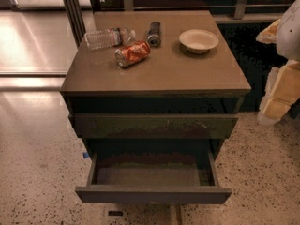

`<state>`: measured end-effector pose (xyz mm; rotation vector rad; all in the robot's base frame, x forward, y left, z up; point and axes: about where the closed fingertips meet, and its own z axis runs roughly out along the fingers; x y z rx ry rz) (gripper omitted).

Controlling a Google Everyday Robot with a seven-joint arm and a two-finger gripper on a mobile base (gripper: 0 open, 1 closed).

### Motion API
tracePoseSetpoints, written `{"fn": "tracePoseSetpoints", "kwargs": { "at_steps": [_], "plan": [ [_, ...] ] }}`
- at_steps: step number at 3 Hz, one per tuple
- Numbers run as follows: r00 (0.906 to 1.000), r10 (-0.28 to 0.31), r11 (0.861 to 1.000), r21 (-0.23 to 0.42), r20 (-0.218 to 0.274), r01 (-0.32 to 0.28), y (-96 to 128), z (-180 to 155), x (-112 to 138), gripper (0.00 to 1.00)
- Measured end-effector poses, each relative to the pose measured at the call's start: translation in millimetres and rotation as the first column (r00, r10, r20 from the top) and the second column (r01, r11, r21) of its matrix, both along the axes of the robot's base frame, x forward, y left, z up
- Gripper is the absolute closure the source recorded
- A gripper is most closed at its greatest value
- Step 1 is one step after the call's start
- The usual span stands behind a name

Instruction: Place coke can into middle drawer

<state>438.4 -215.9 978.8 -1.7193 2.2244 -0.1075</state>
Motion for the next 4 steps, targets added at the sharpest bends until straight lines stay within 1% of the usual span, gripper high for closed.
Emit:
{"fn": "tracePoseSetpoints", "kwargs": {
  "at_steps": [1, 2, 3, 4],
  "plan": [
    [1.0000, 0.000, 1.000, 0.000, 0.000, 0.000, 0.0, 0.0, 0.0, 0.00],
    [0.9984, 0.055, 0.998, 0.040, -0.009, -0.055, -1.6, -0.4, 14.8, 0.00],
    [0.9849, 0.173, 0.977, 0.131, -0.006, -0.171, 2.3, -8.1, 66.3, 0.00],
    [0.9597, 0.281, 0.931, 0.239, 0.009, -0.275, 15.4, -26.9, 123.0, 0.00]
  ]
}}
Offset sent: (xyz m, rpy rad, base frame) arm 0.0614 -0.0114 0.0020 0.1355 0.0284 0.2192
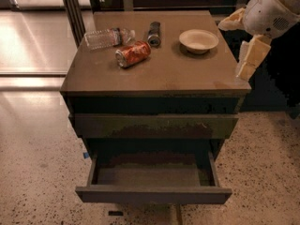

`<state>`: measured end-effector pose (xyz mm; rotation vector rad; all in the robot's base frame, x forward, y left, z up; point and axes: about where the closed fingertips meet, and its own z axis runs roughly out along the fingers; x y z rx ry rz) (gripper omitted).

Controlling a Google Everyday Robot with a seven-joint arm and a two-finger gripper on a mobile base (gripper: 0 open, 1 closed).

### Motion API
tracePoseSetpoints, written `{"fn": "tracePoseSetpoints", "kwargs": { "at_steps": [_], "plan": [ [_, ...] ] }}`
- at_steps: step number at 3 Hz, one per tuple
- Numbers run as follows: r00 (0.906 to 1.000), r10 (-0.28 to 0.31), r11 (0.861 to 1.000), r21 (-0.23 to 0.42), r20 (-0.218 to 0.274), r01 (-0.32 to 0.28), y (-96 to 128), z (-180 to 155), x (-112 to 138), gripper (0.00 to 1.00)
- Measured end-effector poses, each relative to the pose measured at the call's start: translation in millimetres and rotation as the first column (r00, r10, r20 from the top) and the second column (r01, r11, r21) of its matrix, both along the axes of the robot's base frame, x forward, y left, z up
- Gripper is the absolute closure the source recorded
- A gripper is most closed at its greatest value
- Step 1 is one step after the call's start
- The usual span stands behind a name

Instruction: Place coke can into middle drawer

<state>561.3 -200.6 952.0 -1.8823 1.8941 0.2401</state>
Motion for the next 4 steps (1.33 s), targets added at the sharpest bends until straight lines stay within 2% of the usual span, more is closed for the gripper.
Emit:
{"fn": "tracePoseSetpoints", "kwargs": {
  "at_steps": [1, 2, 4],
  "plan": [
    [0.9969, 0.078, 0.991, 0.110, 0.005, -0.078, 22.1, -22.1, 54.3, 0.00],
    [0.9915, 0.128, 0.976, 0.177, 0.020, -0.130, 51.4, -36.2, 96.4, 0.00],
    [0.9771, 0.207, 0.949, 0.232, 0.051, -0.213, 124.2, -47.9, 148.6, 0.00]
  ]
}}
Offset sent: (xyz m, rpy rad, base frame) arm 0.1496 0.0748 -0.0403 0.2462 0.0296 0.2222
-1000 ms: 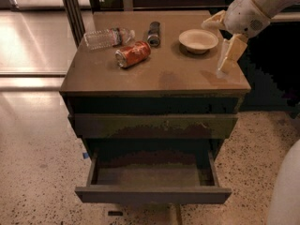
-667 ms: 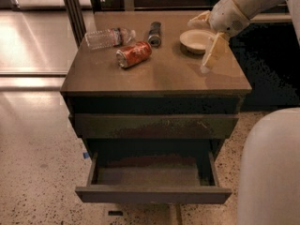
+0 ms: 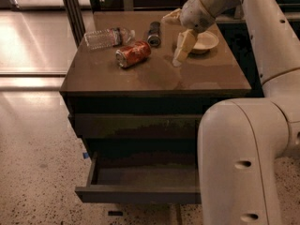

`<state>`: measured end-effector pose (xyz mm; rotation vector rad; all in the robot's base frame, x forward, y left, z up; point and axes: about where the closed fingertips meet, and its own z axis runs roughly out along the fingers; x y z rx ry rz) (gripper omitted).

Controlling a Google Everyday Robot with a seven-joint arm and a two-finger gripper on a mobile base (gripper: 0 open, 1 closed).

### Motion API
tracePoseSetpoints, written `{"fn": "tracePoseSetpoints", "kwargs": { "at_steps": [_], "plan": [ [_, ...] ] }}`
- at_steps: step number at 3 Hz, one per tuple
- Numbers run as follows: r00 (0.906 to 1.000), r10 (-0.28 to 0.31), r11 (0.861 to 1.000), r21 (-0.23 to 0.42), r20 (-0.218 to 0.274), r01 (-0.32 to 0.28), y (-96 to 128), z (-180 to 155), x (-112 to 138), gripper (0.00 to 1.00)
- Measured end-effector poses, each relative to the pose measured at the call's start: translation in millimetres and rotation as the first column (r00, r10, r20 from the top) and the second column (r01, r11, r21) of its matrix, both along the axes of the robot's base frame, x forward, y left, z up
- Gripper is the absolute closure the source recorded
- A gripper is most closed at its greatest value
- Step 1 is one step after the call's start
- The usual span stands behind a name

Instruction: Place coke can into middle drawer

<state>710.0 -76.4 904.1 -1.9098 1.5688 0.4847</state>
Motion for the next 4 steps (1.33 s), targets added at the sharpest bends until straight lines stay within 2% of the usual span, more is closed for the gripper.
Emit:
{"fn": "tracePoseSetpoints", "kwargs": {
  "at_steps": [1, 2, 4],
  "plan": [
    [0.9995, 0.031, 0.999, 0.012, -0.005, -0.031, 36.9, -2.9, 12.4, 0.00],
    [0.9972, 0.059, 0.998, 0.015, -0.045, -0.059, 71.9, -14.4, 17.0, 0.00],
    [0.9840, 0.098, 0.995, 0.022, -0.149, -0.096, 135.9, -43.5, 18.6, 0.00]
  ]
}}
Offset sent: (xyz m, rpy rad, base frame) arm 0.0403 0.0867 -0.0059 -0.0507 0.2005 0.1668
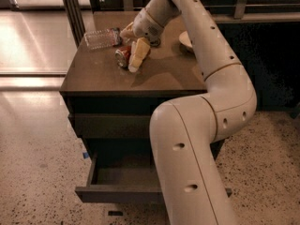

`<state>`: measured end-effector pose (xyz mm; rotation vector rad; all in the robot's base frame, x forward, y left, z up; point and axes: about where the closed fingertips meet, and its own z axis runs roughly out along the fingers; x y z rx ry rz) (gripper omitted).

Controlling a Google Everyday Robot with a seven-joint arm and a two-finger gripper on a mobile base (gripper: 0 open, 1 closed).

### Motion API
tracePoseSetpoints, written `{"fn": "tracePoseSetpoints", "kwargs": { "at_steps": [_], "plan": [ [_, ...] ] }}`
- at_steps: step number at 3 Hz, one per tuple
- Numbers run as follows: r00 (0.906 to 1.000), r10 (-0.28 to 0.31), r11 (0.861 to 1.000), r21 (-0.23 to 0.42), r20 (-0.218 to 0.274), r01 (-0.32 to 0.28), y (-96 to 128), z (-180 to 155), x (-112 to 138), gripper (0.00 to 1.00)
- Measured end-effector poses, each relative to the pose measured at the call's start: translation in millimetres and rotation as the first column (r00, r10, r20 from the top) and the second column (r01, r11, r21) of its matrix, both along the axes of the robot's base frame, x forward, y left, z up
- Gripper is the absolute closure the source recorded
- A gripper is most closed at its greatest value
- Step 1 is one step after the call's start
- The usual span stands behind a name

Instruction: Place coke can into middle drawer

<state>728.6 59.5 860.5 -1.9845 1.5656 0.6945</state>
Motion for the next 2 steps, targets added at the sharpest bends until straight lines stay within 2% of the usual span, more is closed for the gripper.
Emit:
{"fn": "tracePoseSetpoints", "kwargs": {
  "at_steps": [1, 2],
  "plan": [
    [0.9999, -0.013, 1.000, -0.021, -0.005, 0.012, 23.4, -18.4, 11.6, 0.00],
    [0.9996, -0.027, 1.000, -0.006, 0.009, 0.027, 29.1, -19.2, 18.0, 0.00]
  ]
}}
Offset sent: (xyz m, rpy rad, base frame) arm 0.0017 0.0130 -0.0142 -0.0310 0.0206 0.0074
